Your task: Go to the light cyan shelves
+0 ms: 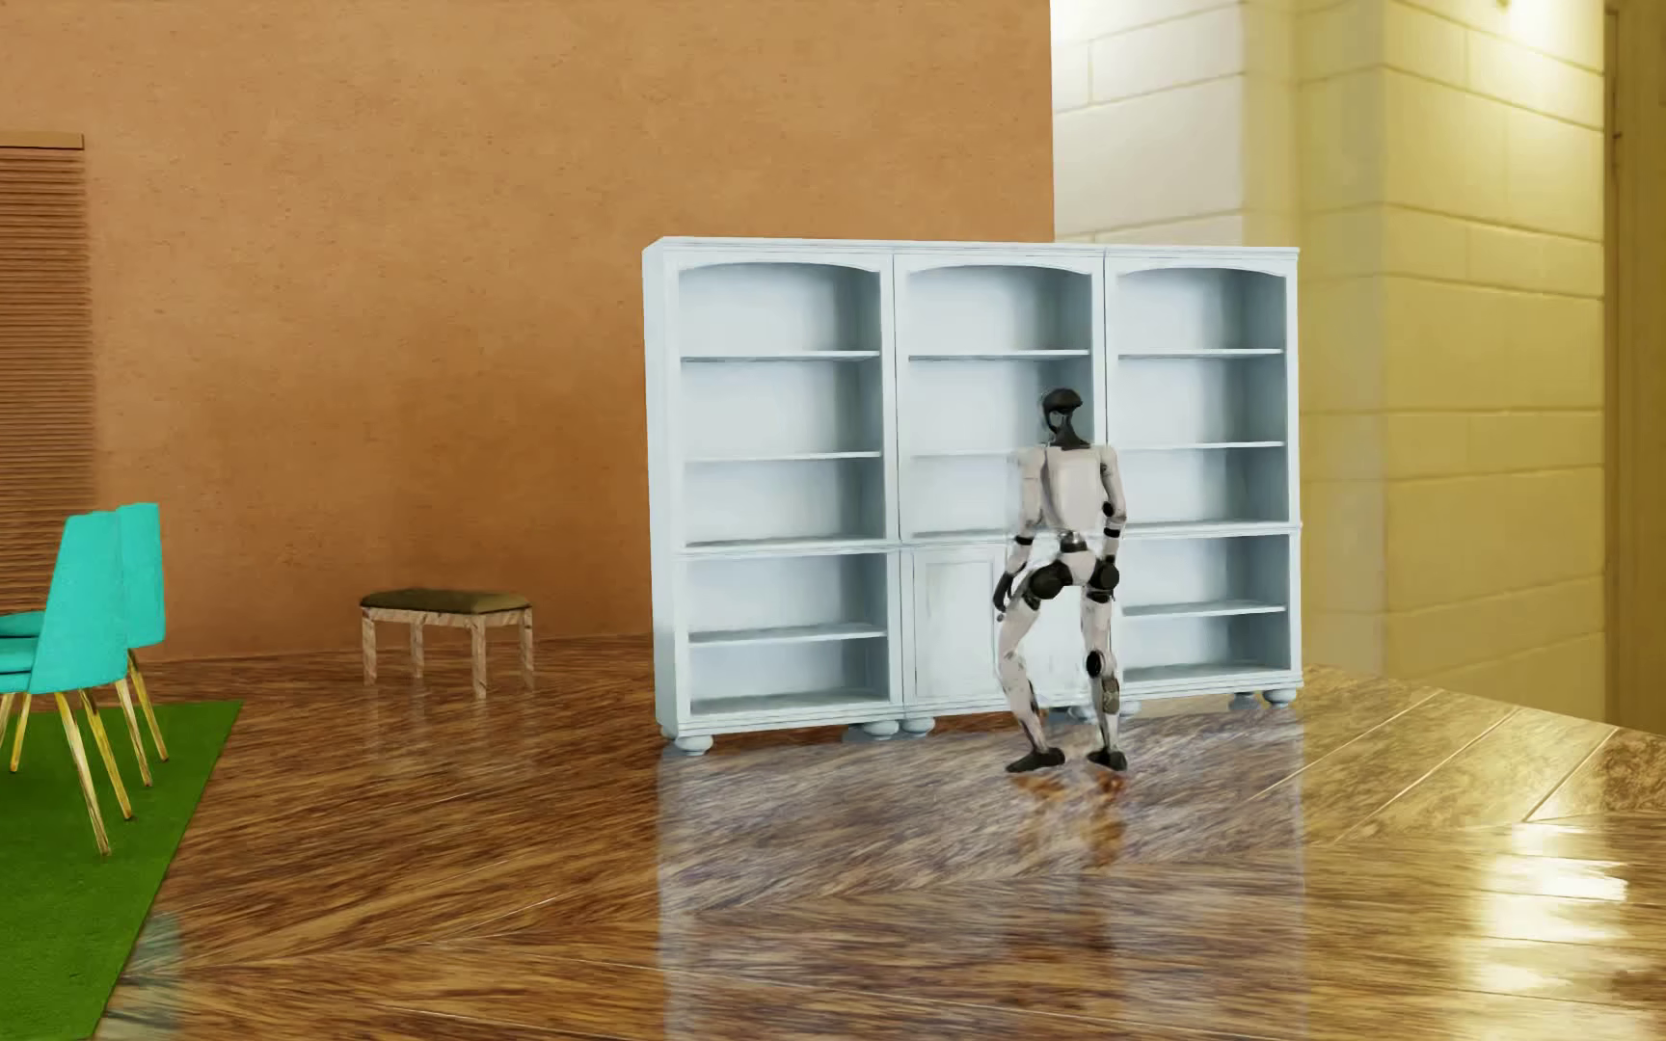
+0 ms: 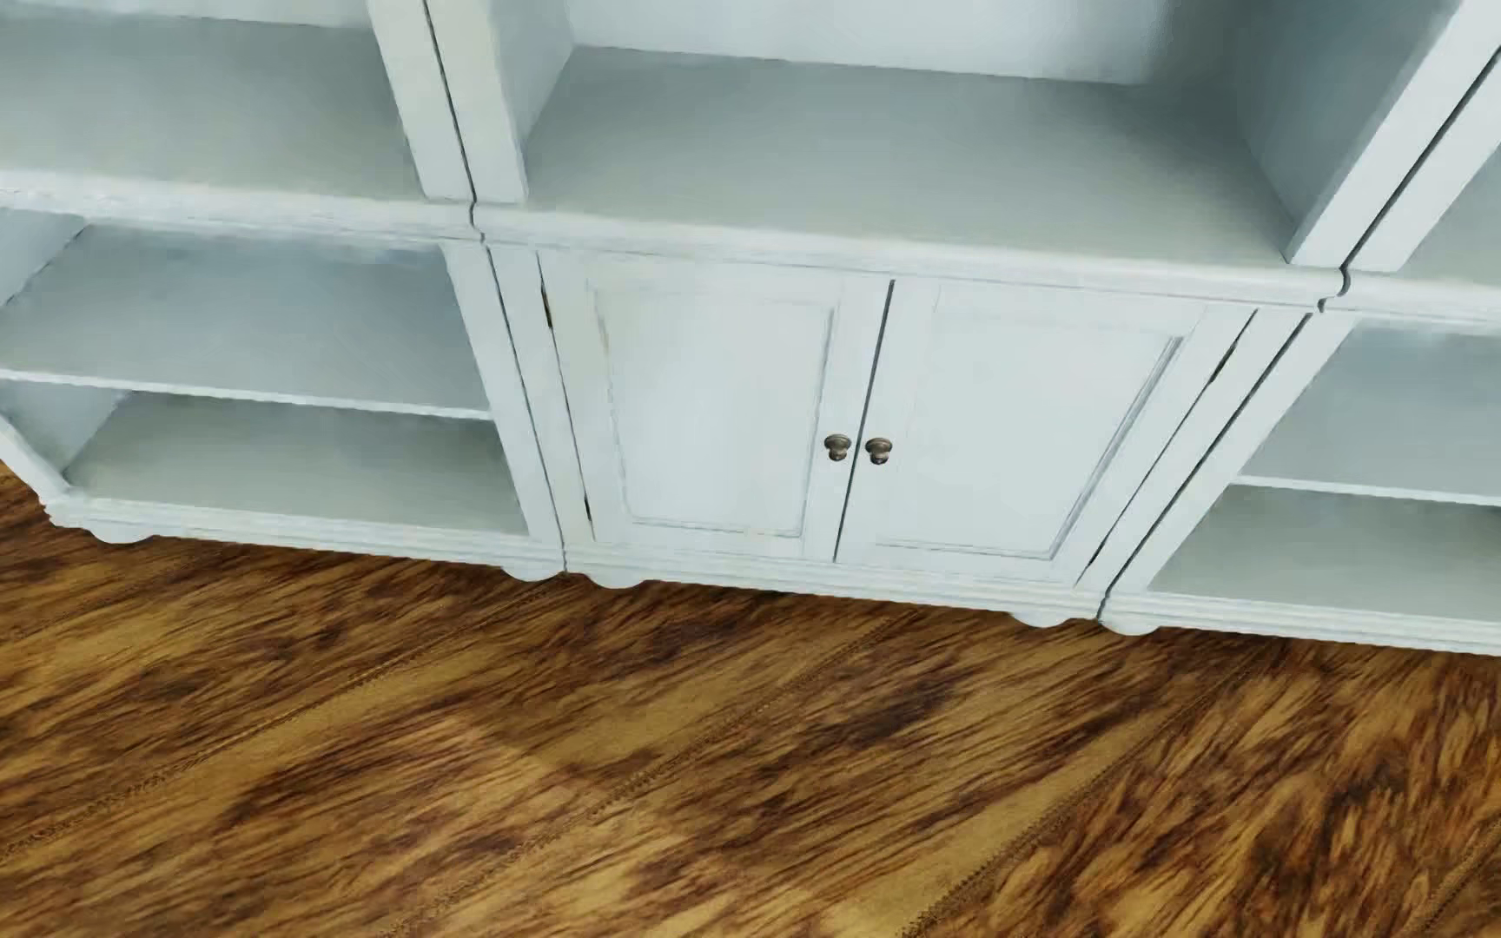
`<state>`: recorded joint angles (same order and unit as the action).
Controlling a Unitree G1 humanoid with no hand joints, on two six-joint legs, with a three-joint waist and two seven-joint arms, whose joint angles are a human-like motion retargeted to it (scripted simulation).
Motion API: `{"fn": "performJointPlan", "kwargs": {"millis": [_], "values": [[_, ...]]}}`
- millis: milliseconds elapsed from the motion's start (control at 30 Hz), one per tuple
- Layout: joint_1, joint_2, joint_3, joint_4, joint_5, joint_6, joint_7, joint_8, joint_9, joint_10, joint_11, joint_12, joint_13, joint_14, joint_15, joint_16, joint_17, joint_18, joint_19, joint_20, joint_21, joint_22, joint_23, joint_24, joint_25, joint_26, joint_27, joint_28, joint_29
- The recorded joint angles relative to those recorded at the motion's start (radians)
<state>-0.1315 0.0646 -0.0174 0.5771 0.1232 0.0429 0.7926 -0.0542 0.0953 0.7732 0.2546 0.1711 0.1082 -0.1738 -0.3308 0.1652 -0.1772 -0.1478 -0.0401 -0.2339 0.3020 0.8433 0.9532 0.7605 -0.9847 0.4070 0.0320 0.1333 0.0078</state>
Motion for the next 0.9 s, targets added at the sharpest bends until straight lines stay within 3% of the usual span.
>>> {"fn": "performJointPlan", "kwargs": {"millis": [67, 100, 133, 167, 233, 300, 400, 467, 500, 600, 633, 700, 767, 833, 867, 900], "values": [[-0.055, -0.003, 0.018, -0.070, 0.032, 0.008, -0.290, 0.045, -0.001, 0.004, 0.006, -0.036, -0.055, -0.036, 0.006, 0.018, 0.010, 0.017, -0.017, -0.053, -0.039, 0.074, -0.013, 0.055, 0.044, -0.024, 0.022, -0.111, -0.056], [-0.078, -0.005, 0.024, -0.150, 0.043, 0.011, -0.450, 0.062, -0.002, -0.008, 0.006, -0.051, -0.081, -0.096, 0.012, 0.021, 0.021, 0.042, -0.023, -0.081, -0.064, 0.083, -0.021, 0.088, 0.067, -0.041, 0.042, -0.139, -0.081], [-0.084, -0.011, 0.026, -0.238, 0.051, 0.014, -0.574, 0.073, -0.004, -0.032, 0.006, -0.061, -0.103, -0.162, 0.019, 0.017, 0.033, 0.046, -0.029, -0.093, -0.088, 0.070, -0.032, 0.110, 0.092, -0.056, 0.058, -0.141, -0.102], [-0.076, -0.021, 0.024, -0.303, 0.056, 0.017, -0.623, 0.077, -0.008, -0.069, 0.005, -0.066, -0.123, -0.213, 0.025, 0.006, 0.045, 0.047, -0.034, -0.085, -0.103, 0.041, -0.044, 0.112, 0.117, -0.065, 0.065, -0.121, -0.115], [-0.041, -0.038, 0.014, -0.386, 0.065, 0.021, -0.545, 0.088, -0.017, -0.144, -0.006, -0.073, -0.151, -0.259, 0.038, -0.026, 0.054, 0.065, -0.043, -0.055, -0.089, -0.034, -0.067, 0.088, 0.148, -0.085, 0.046, -0.066, -0.109], [-0.057, -0.047, 0.012, -0.450, 0.073, 0.020, -0.599, 0.099, -0.020, -0.152, -0.011, -0.101, -0.159, -0.241, 0.042, -0.042, 0.047, 0.127, -0.053, -0.079, -0.032, -0.075, -0.093, 0.075, 0.135, -0.124, 0.016, -0.043, -0.104], [-0.113, -0.051, 0.001, -0.427, 0.075, 0.013, -0.610, 0.071, -0.015, -0.020, 0.025, -0.163, -0.146, -0.216, 0.025, -0.020, 0.078, 0.100, -0.071, -0.192, 0.016, -0.083, -0.080, 0.107, 0.125, -0.173, 0.028, -0.100, -0.065], [-0.129, -0.041, -0.006, -0.430, 0.066, 0.015, -0.620, 0.061, -0.013, 0.041, 0.044, -0.201, -0.122, -0.187, 0.011, 0.000, 0.101, 0.093, -0.062, -0.258, 0.010, -0.078, -0.070, 0.171, 0.131, -0.179, 0.040, -0.112, -0.010], [-0.130, -0.032, -0.008, -0.435, 0.059, 0.016, -0.626, 0.061, -0.012, 0.061, 0.050, -0.207, -0.111, -0.161, 0.007, -0.010, 0.111, 0.082, -0.058, -0.250, 0.005, -0.074, -0.077, 0.175, 0.131, -0.172, 0.048, -0.113, -0.003], [-0.156, -0.013, -0.008, -0.464, 0.046, 0.020, -0.702, 0.063, -0.008, 0.141, 0.060, -0.179, -0.065, -0.137, -0.003, -0.045, 0.109, -0.039, -0.052, -0.138, -0.017, -0.093, -0.076, 0.092, 0.129, -0.170, 0.059, -0.103, -0.048], [-0.163, -0.013, -0.007, -0.483, 0.043, 0.021, -0.749, 0.066, -0.008, 0.153, 0.062, -0.168, -0.052, -0.169, -0.004, -0.039, 0.109, -0.046, -0.050, -0.119, -0.031, -0.098, -0.066, 0.090, 0.137, -0.170, 0.069, -0.091, -0.058], [-0.160, -0.017, -0.004, -0.490, 0.039, 0.024, -0.776, 0.078, -0.011, 0.093, 0.051, -0.145, -0.041, -0.243, 0.004, -0.024, 0.095, 0.037, -0.043, -0.094, -0.036, -0.093, -0.032, 0.108, 0.138, -0.159, 0.082, -0.073, -0.065], [-0.129, -0.021, 0.002, -0.504, 0.034, 0.024, -0.788, 0.101, -0.017, -0.054, 0.029, -0.124, -0.045, -0.290, 0.019, -0.016, 0.059, 0.114, -0.037, -0.068, 0.003, -0.057, 0.011, 0.104, 0.093, -0.148, 0.083, -0.082, -0.061], [-0.086, -0.025, 0.005, -0.538, 0.030, 0.022, -0.823, 0.119, -0.023, -0.202, 0.009, -0.117, -0.050, -0.222, 0.032, -0.001, 0.032, 0.090, -0.031, -0.078, 0.019, 0.008, 0.035, 0.117, 0.071, -0.138, 0.086, -0.114, -0.043], [-0.064, -0.023, 0.005, -0.546, 0.025, 0.021, -0.814, 0.126, -0.027, -0.260, -0.008, -0.119, -0.050, -0.168, 0.042, 0.004, 0.022, 0.136, -0.028, -0.100, 0.016, 0.044, 0.036, 0.138, 0.073, -0.134, 0.086, -0.134, -0.042], [-0.045, -0.020, 0.005, -0.548, 0.018, 0.018, -0.798, 0.130, -0.030, -0.308, -0.024, -0.119, -0.045, -0.143, 0.052, 0.009, 0.006, 0.148, -0.025, -0.121, 0.006, 0.073, 0.035, 0.159, 0.082, -0.133, 0.077, -0.153, -0.049]]}}
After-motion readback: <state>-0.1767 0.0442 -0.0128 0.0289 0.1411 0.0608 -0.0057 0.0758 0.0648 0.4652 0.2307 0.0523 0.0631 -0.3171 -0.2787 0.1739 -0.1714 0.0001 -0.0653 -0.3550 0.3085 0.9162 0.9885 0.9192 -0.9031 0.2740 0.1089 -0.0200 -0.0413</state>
